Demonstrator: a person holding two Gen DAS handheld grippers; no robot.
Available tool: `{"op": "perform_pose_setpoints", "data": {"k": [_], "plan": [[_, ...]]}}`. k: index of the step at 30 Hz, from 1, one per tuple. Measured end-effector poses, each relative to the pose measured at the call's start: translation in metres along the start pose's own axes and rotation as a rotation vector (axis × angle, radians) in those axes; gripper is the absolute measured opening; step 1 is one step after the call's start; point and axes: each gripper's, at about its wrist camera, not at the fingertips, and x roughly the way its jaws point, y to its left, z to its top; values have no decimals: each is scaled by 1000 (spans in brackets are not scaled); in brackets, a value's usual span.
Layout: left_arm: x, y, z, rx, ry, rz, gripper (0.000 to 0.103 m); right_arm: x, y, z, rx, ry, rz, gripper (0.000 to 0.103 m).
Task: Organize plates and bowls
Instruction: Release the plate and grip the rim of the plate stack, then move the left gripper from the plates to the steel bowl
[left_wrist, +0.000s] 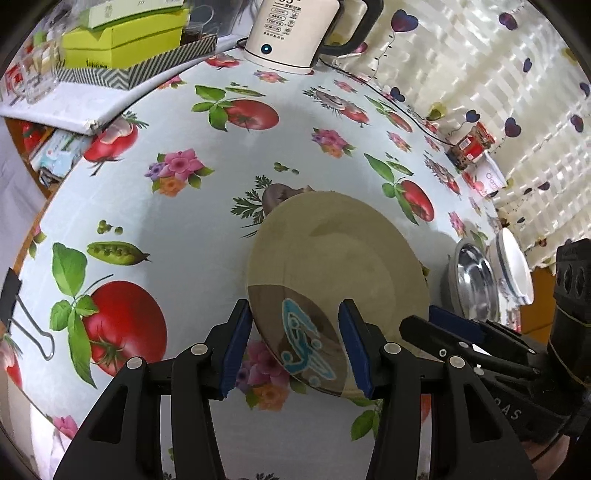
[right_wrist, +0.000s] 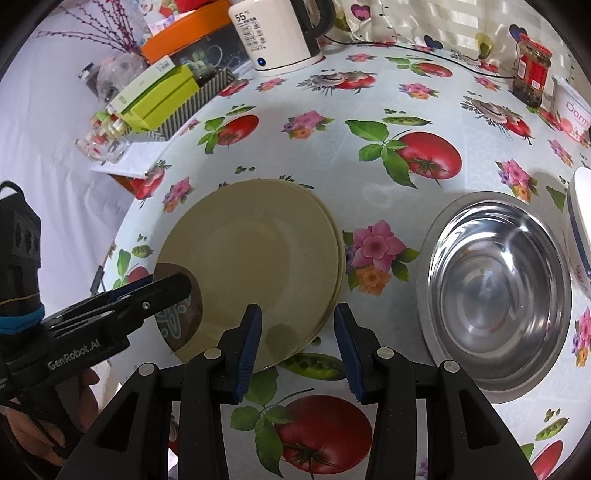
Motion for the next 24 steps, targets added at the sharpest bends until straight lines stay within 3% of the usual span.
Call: {"op": "perform_pose_setpoints", "data": {"k": [24], "plan": [[-7,2,2,10,-30,18,49,-2,0,0,-10,-17,2,39]]}}
